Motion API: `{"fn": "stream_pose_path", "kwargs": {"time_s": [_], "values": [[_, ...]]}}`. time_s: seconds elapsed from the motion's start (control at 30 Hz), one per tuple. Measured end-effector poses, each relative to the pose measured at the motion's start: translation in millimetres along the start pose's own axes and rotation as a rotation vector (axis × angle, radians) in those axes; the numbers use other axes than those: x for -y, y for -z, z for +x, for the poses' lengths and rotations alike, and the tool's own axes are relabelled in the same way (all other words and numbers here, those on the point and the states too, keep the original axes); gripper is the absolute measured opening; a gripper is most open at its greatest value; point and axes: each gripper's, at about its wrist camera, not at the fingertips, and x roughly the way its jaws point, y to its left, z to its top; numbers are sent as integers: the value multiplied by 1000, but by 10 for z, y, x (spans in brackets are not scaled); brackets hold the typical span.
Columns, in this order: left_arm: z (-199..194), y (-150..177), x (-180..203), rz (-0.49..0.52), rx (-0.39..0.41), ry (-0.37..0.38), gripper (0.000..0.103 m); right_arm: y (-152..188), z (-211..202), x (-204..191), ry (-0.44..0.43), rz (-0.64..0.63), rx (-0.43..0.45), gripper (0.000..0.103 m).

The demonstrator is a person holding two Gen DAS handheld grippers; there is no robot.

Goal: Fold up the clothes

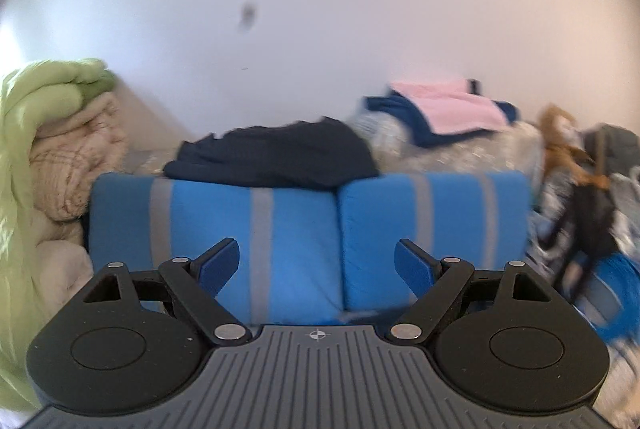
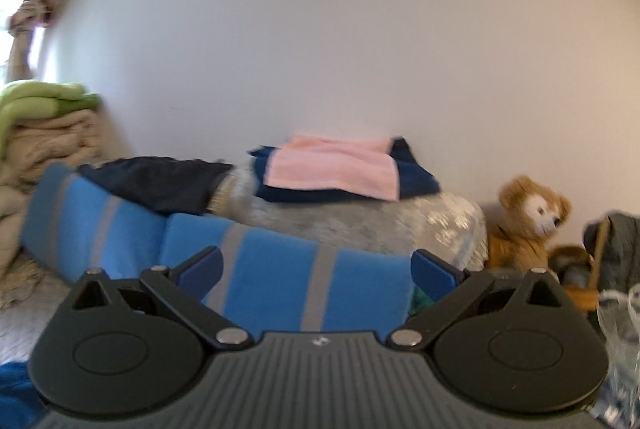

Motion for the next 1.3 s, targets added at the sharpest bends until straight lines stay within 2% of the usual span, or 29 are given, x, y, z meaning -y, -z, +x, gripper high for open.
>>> {"fn": "stream_pose_path", "kwargs": {"time_s": [0.07,0.13,0.27,0.43,0.57,0.67,0.9,1.03,1.3], "values": [[167,67,34,-42,10,-38,86,139,114,-17,30,0,-9,103],[339,161,94,-55,13,-43,86,288,211,-70,38,-20,-22,103],[632,421,300,-48,-3,-12,86,589,383,-248,-19,-48,-68,103],[920,843,573,-69,-70,74,86,1068,607,-567,-109,-89,-152,102],[1107,1235,772,-74,-103,112,86,1464,822,-750,-161,-87,-232,93],[1230,1497,883,-91,-124,111,86,1750,1006,-824,-183,-82,-296,84],[1378,2070,1027,-68,-138,116,86,2245,1307,-844,-197,-52,-385,80],[1425,2289,984,-76,-131,116,86,2509,1465,-780,-163,-56,-415,79],[1501,2341,920,-123,-177,127,86,3155,1893,-525,57,-157,-465,80]]}}
